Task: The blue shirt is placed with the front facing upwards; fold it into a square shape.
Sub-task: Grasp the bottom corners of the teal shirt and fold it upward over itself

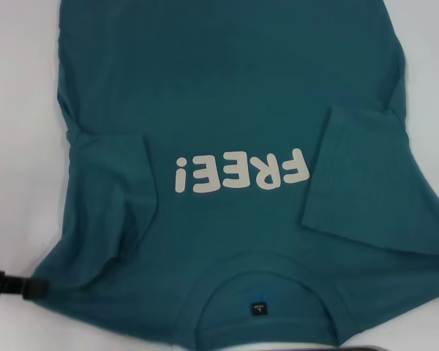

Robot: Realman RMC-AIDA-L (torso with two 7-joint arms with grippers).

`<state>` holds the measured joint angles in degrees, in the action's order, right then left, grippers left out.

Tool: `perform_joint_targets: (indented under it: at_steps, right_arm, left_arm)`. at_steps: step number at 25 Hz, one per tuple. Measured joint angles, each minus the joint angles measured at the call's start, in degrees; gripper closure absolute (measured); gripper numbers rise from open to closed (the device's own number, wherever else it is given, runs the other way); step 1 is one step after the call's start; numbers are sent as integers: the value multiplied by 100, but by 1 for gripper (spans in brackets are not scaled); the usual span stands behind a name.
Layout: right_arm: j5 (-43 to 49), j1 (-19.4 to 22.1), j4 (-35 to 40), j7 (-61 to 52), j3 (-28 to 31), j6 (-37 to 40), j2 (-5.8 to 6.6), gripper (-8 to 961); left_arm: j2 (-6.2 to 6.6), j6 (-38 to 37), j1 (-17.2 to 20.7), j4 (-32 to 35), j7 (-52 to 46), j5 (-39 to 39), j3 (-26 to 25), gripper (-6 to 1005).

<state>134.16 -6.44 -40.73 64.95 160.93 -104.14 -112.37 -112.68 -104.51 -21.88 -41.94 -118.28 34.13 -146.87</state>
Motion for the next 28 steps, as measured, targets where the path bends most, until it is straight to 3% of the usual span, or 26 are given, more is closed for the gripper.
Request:
perform_joint_targets:
  at_steps: [6, 12, 23, 28]
  right_arm:
    - [-303, -54, -10, 32, 0, 23, 50, 895]
    - [-658, -306, -13, 40, -4, 129, 106, 895]
    - [-686, -1411, 24, -4, -9, 872, 128, 896]
    - [-682, -1821, 35, -13, -23, 1380, 44, 896]
  left_arm:
    - [8, 82, -119, 65, 57, 13, -675, 999]
    - [-14, 145, -390, 54, 66, 522, -804, 999]
    - [25, 1476, -1394, 202, -143, 1041, -903, 1000]
    - [38, 2180, -1775, 439, -241, 1073, -916, 1000]
